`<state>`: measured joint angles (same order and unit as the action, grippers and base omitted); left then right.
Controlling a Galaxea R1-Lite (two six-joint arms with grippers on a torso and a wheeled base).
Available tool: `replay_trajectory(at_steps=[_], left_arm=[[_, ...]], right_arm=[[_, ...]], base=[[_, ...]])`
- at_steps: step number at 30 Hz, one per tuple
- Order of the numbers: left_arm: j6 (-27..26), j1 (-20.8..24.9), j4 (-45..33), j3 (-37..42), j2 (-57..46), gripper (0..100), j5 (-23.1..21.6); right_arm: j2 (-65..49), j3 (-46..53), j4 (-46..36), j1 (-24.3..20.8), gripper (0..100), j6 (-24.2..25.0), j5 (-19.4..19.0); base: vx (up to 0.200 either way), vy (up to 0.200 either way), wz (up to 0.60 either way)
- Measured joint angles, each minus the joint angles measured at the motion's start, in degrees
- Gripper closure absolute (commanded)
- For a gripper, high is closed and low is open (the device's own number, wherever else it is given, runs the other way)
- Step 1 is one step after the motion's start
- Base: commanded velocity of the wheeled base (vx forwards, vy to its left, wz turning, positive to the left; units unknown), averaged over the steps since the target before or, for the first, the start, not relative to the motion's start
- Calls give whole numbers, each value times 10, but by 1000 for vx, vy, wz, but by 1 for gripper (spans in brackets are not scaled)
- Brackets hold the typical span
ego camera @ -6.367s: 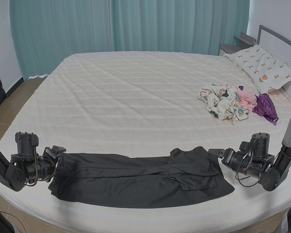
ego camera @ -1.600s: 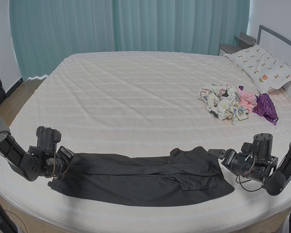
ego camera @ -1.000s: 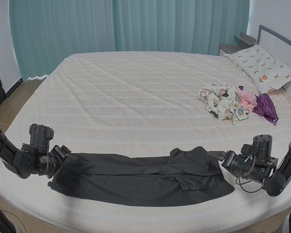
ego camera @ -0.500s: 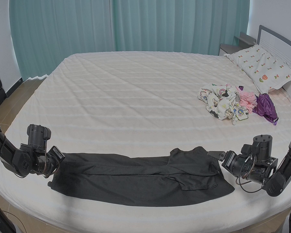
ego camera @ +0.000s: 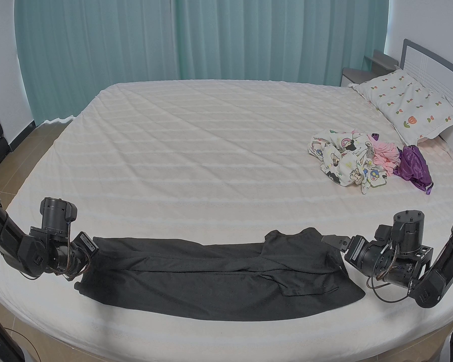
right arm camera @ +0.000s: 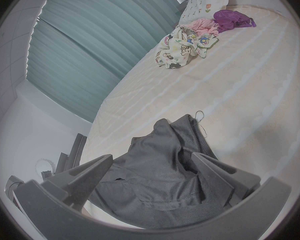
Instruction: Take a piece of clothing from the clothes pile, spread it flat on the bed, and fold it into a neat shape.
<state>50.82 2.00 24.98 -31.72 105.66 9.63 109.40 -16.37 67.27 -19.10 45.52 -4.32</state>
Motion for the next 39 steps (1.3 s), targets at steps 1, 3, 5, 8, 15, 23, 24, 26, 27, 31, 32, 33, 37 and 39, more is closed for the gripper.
replay_trajectory(at_steps=[1,3,5,8,15,23,24,26,27,31,32,33,37,39], left_arm=[[-2,-2,0,0,-1,100,0],[-7,-8,0,-1,-6,100,-1],[-13,-14,1,-1,-14,100,-6],[-20,-18,-1,-1,-27,0,-26],[-48,-29,-4,10,-47,0,-67],[-73,-41,-6,25,-54,0,-100],[-74,-41,-4,28,-54,0,-100],[-74,-41,-3,31,-53,0,-102],[-74,-41,-2,32,-52,0,-103],[-73,-41,-1,30,-39,0,-111],[-73,-41,0,29,-34,100,-115],[-72,-41,0,28,-29,100,-120],[-54,-41,1,17,-11,100,-124],[-38,-41,2,11,-6,100,-123]], right_arm=[[1,1,0,-1,0,0,0],[2,2,0,-2,0,0,0],[3,2,1,-2,0,0,0],[4,3,1,-2,0,0,0],[6,6,1,-3,0,0,-2],[11,7,2,-3,0,0,-2],[12,7,2,-3,0,0,-2],[12,7,2,-3,0,1,-2],[12,7,2,-3,0,1,-2],[13,6,2,-3,0,1,-2],[13,6,2,-3,0,1,-2],[13,6,2,-3,0,1,-2],[12,6,2,-3,0,1,-2],[12,7,2,-3,0,1,-2]], base=[[0,0,0],[0,0,0],[0,0,0],[0,0,0],[0,0,0],[0,0,0],[0,0,0],[0,0,0],[0,0,0],[0,0,0],[0,0,0],[0,0,0],[0,0,0],[0,0,0]])
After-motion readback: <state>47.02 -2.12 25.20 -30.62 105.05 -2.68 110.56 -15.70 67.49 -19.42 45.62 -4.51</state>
